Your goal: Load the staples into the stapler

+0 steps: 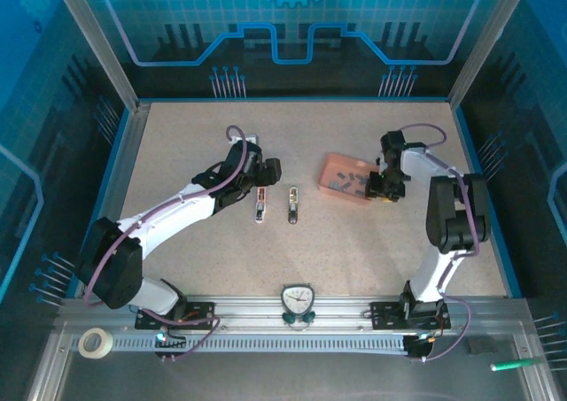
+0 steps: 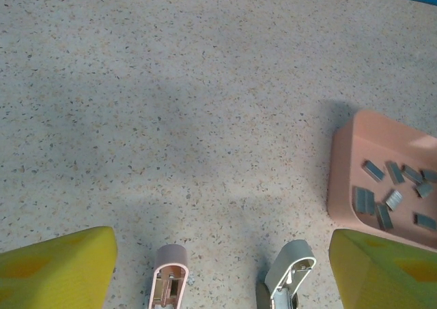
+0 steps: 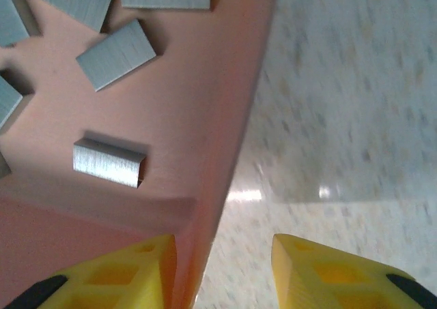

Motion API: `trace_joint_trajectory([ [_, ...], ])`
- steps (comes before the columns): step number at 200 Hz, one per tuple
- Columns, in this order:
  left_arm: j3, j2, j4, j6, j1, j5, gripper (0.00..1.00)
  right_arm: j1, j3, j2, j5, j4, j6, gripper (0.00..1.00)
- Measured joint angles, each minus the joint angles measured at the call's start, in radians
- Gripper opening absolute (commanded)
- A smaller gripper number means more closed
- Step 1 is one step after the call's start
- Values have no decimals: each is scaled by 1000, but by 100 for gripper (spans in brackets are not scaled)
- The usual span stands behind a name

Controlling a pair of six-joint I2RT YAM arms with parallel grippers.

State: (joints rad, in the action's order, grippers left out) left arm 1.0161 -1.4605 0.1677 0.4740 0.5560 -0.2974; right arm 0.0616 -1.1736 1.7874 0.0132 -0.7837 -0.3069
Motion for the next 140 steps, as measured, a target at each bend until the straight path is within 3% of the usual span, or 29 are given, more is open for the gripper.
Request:
trace_joint_trajectory([
  [50, -10, 0, 0, -10, -1, 0, 82, 6, 181, -187, 5, -67, -42, 42],
  [79, -11, 0, -2, -14, -4, 21, 82, 32, 201, -247, 12, -117, -61, 42],
  [140, -41, 0, -26, -7, -45, 113, 82, 116, -24, -346, 31, -220, -4, 35],
])
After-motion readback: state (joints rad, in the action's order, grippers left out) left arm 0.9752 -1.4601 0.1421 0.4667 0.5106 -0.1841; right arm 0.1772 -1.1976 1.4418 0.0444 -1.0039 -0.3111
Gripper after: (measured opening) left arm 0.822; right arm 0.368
